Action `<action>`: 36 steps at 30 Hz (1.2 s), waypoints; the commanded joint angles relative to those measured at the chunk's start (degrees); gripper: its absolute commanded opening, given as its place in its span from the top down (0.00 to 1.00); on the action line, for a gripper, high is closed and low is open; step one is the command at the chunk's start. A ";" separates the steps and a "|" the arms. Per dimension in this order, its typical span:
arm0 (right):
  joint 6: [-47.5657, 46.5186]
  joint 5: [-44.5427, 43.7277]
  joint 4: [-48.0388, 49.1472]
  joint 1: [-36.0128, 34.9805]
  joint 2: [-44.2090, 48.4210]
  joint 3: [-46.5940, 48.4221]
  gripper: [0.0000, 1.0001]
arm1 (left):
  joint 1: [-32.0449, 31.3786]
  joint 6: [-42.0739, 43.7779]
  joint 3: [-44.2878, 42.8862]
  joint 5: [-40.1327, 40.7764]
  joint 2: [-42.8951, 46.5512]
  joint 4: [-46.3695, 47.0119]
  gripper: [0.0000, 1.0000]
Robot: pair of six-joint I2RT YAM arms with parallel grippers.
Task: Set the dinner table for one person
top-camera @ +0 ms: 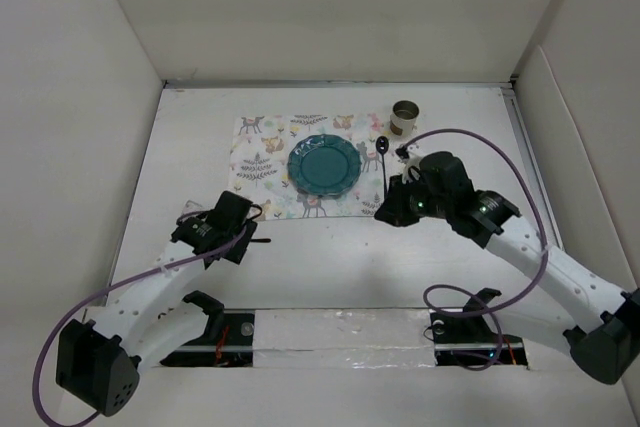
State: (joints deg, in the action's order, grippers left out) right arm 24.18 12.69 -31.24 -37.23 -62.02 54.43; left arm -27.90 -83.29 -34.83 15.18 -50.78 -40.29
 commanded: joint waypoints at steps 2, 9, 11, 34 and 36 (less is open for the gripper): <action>0.08 7.87 3.12 -1.00 5.76 -1.96 0.85 | 0.48 -18.46 -1.46 7.40 -0.36 -8.04 0.51; -2.04 9.99 -1.36 -1.53 9.54 -0.82 0.83 | 4.51 -25.44 1.33 10.67 -5.01 -7.70 0.48; -2.12 10.34 -1.97 -1.53 10.68 -0.21 0.82 | 10.20 -21.85 1.78 9.43 -6.86 -4.72 0.50; -4.76 6.21 -7.60 -2.84 12.98 1.90 0.82 | 14.45 -12.95 -7.71 13.30 -31.75 -5.59 0.63; -4.76 6.38 -7.87 -3.45 12.62 2.25 0.82 | 14.45 -11.99 -7.62 13.82 -31.48 -4.97 0.66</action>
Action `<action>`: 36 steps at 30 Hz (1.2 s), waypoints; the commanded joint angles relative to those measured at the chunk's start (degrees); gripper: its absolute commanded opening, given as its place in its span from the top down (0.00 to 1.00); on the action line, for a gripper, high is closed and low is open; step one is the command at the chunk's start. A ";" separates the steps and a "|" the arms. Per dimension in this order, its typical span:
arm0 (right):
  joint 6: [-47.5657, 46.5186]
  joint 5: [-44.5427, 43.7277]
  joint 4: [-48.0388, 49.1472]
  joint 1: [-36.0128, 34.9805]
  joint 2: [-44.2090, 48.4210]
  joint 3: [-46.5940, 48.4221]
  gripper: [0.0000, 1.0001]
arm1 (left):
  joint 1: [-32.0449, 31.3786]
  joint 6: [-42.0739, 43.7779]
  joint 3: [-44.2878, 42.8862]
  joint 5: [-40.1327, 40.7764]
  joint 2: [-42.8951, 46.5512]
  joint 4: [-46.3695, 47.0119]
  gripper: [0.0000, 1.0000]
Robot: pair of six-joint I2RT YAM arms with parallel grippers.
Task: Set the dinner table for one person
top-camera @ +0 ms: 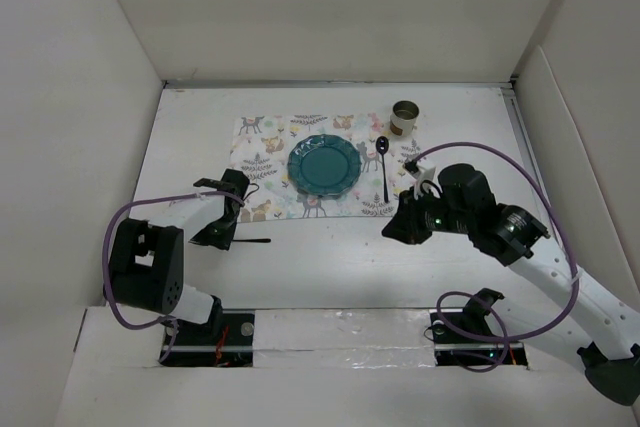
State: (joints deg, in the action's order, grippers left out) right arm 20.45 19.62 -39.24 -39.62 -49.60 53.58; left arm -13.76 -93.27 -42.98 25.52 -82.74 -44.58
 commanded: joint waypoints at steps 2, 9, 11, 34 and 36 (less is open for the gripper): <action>-1.02 -0.98 -0.13 -1.08 0.30 3.11 0.82 | 0.31 -1.74 0.62 3.75 0.04 -0.51 0.78; -0.94 -2.57 -0.48 -2.13 0.04 4.07 0.82 | 0.31 0.45 2.81 3.92 1.61 -1.82 1.00; -0.85 -2.30 -0.22 -2.13 -0.14 4.16 0.82 | 0.31 3.17 1.68 5.24 4.76 -3.40 1.00; 2.23 -9.50 2.68 4.81 -1.63 3.28 0.82 | -3.38 76.30 -32.07 -6.44 -3.74 16.18 1.00; 2.32 -10.47 2.24 6.47 -2.34 3.37 0.82 | -3.38 78.50 -33.74 -8.02 -6.46 18.81 1.00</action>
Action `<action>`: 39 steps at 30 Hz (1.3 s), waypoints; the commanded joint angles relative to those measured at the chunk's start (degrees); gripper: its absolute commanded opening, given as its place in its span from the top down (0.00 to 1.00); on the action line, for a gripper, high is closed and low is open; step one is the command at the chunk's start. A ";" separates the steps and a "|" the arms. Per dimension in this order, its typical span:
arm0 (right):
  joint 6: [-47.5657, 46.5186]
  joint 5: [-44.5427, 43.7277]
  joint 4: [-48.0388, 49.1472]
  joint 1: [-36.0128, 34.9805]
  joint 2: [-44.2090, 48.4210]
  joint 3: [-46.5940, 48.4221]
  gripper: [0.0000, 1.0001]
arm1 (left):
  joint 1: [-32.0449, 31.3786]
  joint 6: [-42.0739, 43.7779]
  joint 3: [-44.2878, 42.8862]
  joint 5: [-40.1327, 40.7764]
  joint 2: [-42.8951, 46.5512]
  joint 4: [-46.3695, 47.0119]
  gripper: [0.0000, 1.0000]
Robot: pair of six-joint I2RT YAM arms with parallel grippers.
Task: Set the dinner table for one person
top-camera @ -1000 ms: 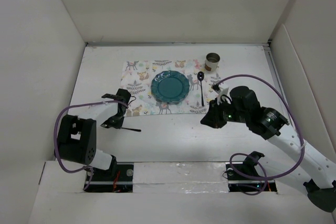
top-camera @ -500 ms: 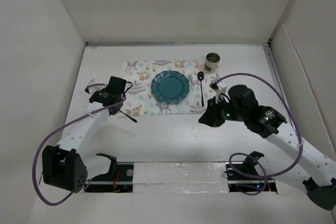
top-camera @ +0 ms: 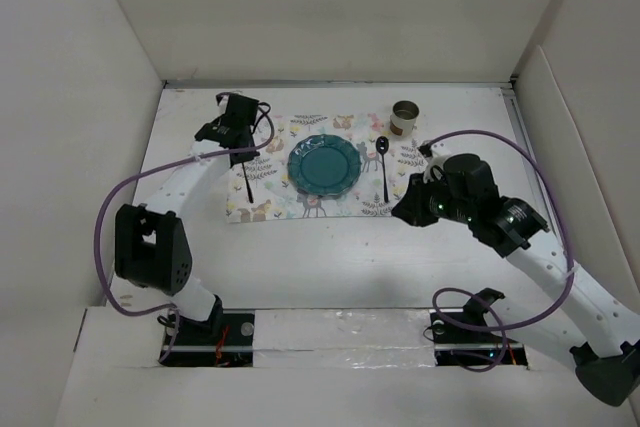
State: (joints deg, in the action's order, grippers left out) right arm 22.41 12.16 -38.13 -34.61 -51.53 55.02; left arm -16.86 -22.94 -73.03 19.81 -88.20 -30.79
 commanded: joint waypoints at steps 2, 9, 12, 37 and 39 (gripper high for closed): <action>0.70 -5.39 0.34 3.04 -1.64 2.45 0.82 | -0.28 9.57 -5.00 -3.11 -4.16 6.17 1.00; 1.23 -9.35 -2.12 9.37 -4.54 5.79 0.81 | -0.28 13.62 -3.87 -1.88 -9.97 11.34 1.00; 1.23 -9.70 -2.04 11.75 -5.60 5.71 0.81 | -0.28 14.24 -2.46 -3.28 -10.58 14.51 1.00; 2.28 -10.66 -1.42 16.86 -9.03 4.48 0.79 | -0.89 10.11 -2.38 -13.74 -19.98 20.76 1.00; 2.28 -10.76 -1.51 16.86 -8.94 4.30 0.78 | -0.89 10.11 -2.20 -13.84 -20.25 21.03 1.00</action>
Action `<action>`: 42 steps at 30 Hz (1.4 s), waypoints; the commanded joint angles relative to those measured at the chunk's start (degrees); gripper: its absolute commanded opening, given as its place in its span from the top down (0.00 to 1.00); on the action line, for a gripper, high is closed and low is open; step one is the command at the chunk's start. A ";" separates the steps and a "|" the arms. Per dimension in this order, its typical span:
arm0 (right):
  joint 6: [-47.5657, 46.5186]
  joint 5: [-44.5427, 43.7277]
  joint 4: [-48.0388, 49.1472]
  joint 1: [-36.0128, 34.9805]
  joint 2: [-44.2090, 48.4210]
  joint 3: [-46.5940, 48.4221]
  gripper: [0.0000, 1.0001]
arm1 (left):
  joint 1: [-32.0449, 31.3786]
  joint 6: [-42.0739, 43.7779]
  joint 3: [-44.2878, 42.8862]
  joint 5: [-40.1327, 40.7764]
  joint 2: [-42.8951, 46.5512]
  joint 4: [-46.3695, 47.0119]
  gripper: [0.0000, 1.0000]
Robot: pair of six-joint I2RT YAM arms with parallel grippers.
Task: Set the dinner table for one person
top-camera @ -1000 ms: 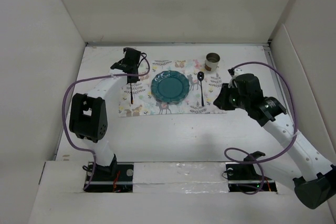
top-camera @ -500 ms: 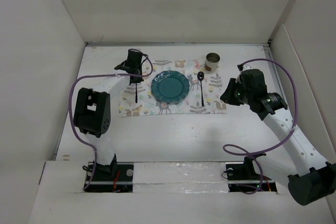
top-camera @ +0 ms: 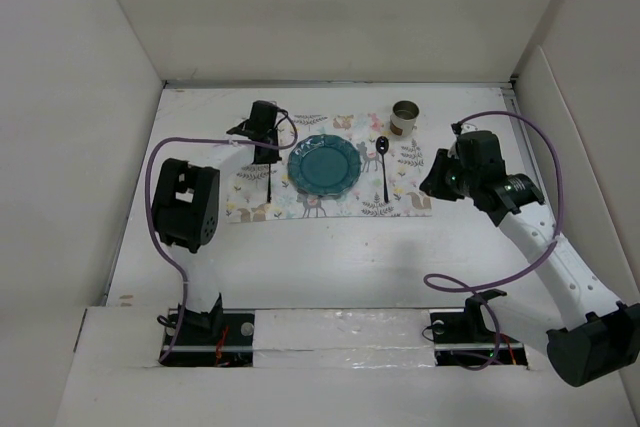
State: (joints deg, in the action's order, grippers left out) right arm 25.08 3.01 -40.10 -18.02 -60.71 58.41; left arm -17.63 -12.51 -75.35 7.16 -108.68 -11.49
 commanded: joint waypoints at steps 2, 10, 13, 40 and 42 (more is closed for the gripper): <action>-0.38 -1.34 0.72 0.27 0.33 0.48 0.78 | -0.65 -0.14 0.29 -0.57 -0.04 1.82 1.00; -0.38 -0.46 1.07 0.27 0.41 -0.75 0.78 | -1.18 -0.23 0.56 0.57 -1.97 1.64 1.00; -0.56 -0.81 0.81 0.27 0.68 -0.76 0.77 | -1.18 -1.02 0.64 1.80 -2.94 0.94 1.00; -1.61 0.33 0.81 0.79 1.29 -0.67 0.76 | -1.18 -1.11 2.49 3.74 -0.65 -2.84 1.00; -1.61 0.33 0.90 0.79 1.29 -0.58 0.75 | -1.18 -0.93 3.02 3.74 -0.39 -2.66 1.00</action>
State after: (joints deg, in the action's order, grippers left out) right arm 24.38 2.83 -40.12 -17.58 -60.69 57.91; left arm -18.74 -14.04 -74.11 10.02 -111.90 -11.70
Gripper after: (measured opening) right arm 0.244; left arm 0.021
